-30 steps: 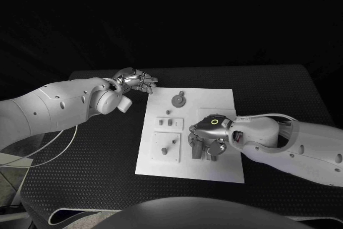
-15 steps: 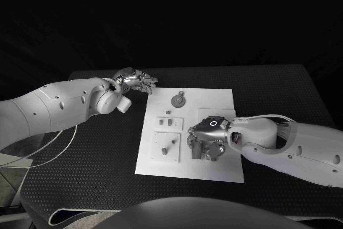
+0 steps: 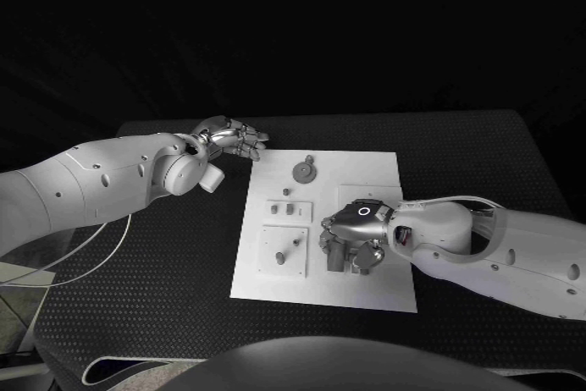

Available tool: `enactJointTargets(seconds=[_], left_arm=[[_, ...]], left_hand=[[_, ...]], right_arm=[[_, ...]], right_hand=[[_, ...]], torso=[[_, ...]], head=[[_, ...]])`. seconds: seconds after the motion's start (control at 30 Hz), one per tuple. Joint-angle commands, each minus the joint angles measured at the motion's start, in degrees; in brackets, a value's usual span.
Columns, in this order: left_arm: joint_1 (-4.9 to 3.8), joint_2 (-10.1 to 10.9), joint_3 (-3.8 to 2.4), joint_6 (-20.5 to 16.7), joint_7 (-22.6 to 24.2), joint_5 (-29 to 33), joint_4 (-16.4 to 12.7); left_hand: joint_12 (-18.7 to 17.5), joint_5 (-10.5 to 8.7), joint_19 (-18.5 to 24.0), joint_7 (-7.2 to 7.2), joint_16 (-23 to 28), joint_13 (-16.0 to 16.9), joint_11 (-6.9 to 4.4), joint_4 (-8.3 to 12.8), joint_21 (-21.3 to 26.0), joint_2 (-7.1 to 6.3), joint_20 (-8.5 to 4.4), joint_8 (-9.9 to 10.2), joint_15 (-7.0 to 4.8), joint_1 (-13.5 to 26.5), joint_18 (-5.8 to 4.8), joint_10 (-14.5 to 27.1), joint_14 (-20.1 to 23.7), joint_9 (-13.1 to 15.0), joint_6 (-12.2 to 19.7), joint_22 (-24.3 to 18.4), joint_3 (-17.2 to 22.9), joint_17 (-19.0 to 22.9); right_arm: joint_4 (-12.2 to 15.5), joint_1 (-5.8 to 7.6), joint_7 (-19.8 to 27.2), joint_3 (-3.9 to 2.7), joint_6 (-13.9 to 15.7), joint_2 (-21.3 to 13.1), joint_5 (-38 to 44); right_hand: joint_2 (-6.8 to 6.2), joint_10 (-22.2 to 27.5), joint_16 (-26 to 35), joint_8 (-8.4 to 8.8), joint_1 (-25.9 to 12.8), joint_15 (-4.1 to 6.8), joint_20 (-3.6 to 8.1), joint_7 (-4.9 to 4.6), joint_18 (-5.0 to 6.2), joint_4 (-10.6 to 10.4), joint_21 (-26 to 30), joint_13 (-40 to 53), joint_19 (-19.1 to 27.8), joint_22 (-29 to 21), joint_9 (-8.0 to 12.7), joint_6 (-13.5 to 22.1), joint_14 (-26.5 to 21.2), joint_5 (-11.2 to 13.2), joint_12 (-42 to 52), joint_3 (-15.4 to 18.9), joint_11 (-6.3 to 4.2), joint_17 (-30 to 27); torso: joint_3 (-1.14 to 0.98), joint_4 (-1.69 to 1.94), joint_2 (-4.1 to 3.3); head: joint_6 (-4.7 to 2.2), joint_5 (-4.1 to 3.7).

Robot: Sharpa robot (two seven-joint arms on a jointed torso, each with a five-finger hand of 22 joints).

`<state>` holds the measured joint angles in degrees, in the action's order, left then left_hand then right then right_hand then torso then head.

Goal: Assemble the parts on the task board

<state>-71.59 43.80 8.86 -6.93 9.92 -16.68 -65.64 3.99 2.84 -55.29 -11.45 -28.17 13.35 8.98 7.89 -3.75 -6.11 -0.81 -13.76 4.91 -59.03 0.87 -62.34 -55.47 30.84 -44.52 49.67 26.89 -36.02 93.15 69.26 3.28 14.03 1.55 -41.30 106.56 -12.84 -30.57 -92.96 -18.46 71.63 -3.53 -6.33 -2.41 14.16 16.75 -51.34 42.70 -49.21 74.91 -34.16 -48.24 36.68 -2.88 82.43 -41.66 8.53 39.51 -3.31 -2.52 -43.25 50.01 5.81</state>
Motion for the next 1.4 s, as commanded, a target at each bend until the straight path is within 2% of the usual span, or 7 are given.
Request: enactJointTargets(seconds=[0.03,0.37,0.5,0.97,1.4], left_arm=[[0.0,0.0,-0.02,1.0,0.3,-0.4,0.0],[0.01,0.0,-0.01,0.9,0.3,-0.4,0.3],[0.04,0.0,-0.01,1.0,0.3,-0.4,0.4],[0.14,-0.1,-0.01,1.0,0.4,-0.4,0.6],[0.17,-0.2,-0.01,1.2,0.3,-0.4,0.6]], left_hand=[[0.0,0.12,0.3,-0.78,0.2,-0.1,-0.09,-0.3,-0.3,-0.2,0.06,0.0,0.01,0.4,0.38,0.4,-0.4,0.0,0.3,-0.1,0.0,-0.1],[0.0,0.12,0.3,-0.78,0.3,-0.1,-0.09,-0.3,-0.3,-0.19,0.06,-0.1,0.01,0.4,0.38,0.4,-0.4,0.0,0.3,-0.1,0.0,-0.1],[0.0,0.12,0.3,-0.78,0.3,-0.1,-0.09,-0.3,-0.3,-0.19,0.06,-0.1,0.01,0.4,0.39,0.4,-0.4,0.0,0.3,-0.1,0.0,-0.1],[0.0,0.12,0.4,-0.78,0.3,-0.1,-0.09,-0.4,-0.3,-0.19,0.06,-0.1,0.0,0.3,0.39,0.4,-0.4,0.0,0.3,-0.1,0.0,-0.2],[0.0,0.12,0.4,-0.78,0.4,-0.1,-0.09,-0.4,-0.3,-0.21,0.06,-0.1,0.01,0.3,0.39,0.4,-0.4,0.0,0.3,-0.1,-0.1,-0.2]], right_arm=[[0.1,-0.26,1.2,0.13,-0.9,0.0,0.2],[-0.1,-0.31,1.7,0.13,-0.1,-0.1,-0.4],[-0.1,-0.31,1.6,0.12,0.2,-0.1,-0.5],[0.8,-0.28,1.5,0.11,1.5,-0.8,-0.5],[1.4,0.65,1.3,0.1,1.7,-1.4,-0.8]], right_hand=[[1.09,0.3,-0.5,-0.95,0.0,-0.08,0.13,-0.43,0.84,0.0,0.1,0.0,0.4,1.0,-0.6,-1.8,-0.3,-0.1,0.3,0.3,0.09,0.0],[3.43,0.1,-1.0,-2.65,-0.9,0.05,0.39,-2.08,0.84,-0.1,-0.5,-0.2,-0.3,1.0,-2.0,-7.0,0.4,-0.1,0.6,0.3,-0.01,-0.1],[3.83,0.0,-1.0,-2.63,-1.2,0.09,0.41,-2.2,0.84,-0.1,-0.5,-0.3,-0.4,1.0,-2.0,-7.5,0.4,-0.2,0.7,0.3,-0.05,-0.1],[3.88,-0.1,-1.1,-2.44,-1.5,0.12,0.44,-2.33,0.84,-0.2,-0.6,-0.4,-0.4,1.0,-2.0,-7.7,0.5,-0.1,0.7,0.2,-0.07,-0.2],[3.85,-0.1,-1.1,-2.35,-1.5,0.14,0.48,-2.36,0.84,-0.1,-0.6,-0.4,-0.5,1.0,-2.0,-7.8,0.6,-0.2,0.7,0.2,-0.09,-0.2]], torso=[[0.02,0.0,0.0],[0.0,0.0,-0.01],[-0.01,0.03,0.0],[-0.02,0.02,0.0],[0.0,0.01,-0.01]], head=[[-0.01,-0.01],[-0.01,-0.02],[-0.01,0.05],[-0.01,0.11],[-0.01,0.12]])
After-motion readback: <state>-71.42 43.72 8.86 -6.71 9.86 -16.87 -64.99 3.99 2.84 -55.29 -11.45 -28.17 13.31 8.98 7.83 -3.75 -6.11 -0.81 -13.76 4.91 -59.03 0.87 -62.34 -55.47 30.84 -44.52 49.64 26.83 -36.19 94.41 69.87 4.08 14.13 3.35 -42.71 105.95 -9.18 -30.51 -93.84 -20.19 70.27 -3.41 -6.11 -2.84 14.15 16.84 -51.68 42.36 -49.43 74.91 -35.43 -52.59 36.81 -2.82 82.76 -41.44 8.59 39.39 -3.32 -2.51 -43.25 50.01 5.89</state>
